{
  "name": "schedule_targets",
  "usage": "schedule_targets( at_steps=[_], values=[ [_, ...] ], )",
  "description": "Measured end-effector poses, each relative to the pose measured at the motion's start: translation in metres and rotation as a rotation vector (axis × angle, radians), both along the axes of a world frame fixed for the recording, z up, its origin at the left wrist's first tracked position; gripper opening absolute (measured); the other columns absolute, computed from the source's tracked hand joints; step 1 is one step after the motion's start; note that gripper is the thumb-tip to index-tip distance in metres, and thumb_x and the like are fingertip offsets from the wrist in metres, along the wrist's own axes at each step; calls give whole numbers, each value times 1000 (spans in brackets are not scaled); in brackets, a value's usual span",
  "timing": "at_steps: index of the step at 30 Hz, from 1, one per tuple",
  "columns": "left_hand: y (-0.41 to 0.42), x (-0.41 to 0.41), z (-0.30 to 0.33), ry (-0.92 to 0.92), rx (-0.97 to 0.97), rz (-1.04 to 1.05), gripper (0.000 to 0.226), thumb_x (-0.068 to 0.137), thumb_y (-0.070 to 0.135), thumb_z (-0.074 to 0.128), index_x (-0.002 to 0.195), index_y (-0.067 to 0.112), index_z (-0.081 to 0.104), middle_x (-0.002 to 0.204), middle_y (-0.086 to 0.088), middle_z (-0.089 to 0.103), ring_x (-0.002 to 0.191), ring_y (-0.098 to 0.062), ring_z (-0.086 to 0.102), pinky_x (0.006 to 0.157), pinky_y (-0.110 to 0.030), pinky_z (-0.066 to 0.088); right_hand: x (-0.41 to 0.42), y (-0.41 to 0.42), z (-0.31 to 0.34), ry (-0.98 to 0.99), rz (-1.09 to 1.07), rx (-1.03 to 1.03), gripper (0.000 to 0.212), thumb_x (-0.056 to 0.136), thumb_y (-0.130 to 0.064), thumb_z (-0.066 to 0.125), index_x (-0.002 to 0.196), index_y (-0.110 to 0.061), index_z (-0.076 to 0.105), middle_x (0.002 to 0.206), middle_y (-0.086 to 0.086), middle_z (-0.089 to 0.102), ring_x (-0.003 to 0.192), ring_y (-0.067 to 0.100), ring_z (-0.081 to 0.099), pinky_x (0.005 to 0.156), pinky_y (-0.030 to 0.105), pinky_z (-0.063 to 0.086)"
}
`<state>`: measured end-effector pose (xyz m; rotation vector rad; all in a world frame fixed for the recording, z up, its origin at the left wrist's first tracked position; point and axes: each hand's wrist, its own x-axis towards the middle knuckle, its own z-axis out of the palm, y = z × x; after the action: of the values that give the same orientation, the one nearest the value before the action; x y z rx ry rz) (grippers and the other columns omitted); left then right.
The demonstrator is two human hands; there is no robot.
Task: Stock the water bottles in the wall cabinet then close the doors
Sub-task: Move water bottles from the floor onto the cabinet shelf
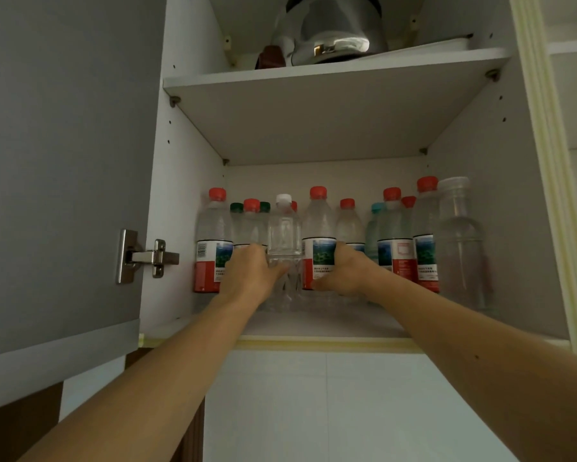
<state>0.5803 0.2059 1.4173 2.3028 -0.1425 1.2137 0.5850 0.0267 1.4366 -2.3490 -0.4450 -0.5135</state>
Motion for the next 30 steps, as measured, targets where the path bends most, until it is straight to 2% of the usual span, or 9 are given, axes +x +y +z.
schedule_targets(
  at_steps=[11,16,19,21,24,26,30],
  values=[
    [-1,-4,-3,-6,-16,29,36,90,47,72,87,12,67,75,-3,67,69,-19,66,73,-41,59,-6,-4,-4,19,83,91,70,86,-13,79,145,-17,41,135,7,60,121,23,59,109,41,46],
    [0,-7,-3,-35,-28,35,35,90,46,71,99,13,67,88,-4,70,77,-22,66,73,-40,58,-7,-5,-9,-38,51,44,72,88,-28,78,147,-17,39,134,6,62,109,18,60,100,36,51],
    [0,-12,-1,-105,-59,-27,39,92,45,69,113,14,63,99,-4,70,85,-22,67,76,-42,59,-17,-10,-8,-162,-16,24,64,91,-29,75,143,-17,41,131,8,63,108,21,63,93,35,52],
    [-3,-18,1,-200,-38,-101,38,92,45,68,116,15,61,98,1,68,85,-17,65,74,-39,58,-32,-21,-7,-311,-88,15,56,94,-26,71,142,-17,44,131,8,61,111,23,62,90,34,52],
    [-13,-23,6,-286,49,-207,37,93,46,65,118,19,60,93,8,61,80,-9,62,68,-28,54,-56,-47,-15,-588,-221,26,47,95,-23,66,138,-17,51,135,4,53,118,23,55,95,35,50],
    [-26,-25,12,-303,94,-272,38,92,46,66,119,21,59,97,7,61,82,-8,62,70,-28,56,-73,-67,-25,-726,-337,-15,43,93,-24,66,134,-19,52,135,1,49,122,22,47,93,33,47],
    [-66,-27,24,-325,160,-395,36,90,48,69,114,24,58,98,10,58,83,-2,59,69,-21,51,-95,-103,-47,-769,-536,-40,53,92,-26,67,140,-21,45,141,7,40,122,28,39,97,42,50]
  ],
)
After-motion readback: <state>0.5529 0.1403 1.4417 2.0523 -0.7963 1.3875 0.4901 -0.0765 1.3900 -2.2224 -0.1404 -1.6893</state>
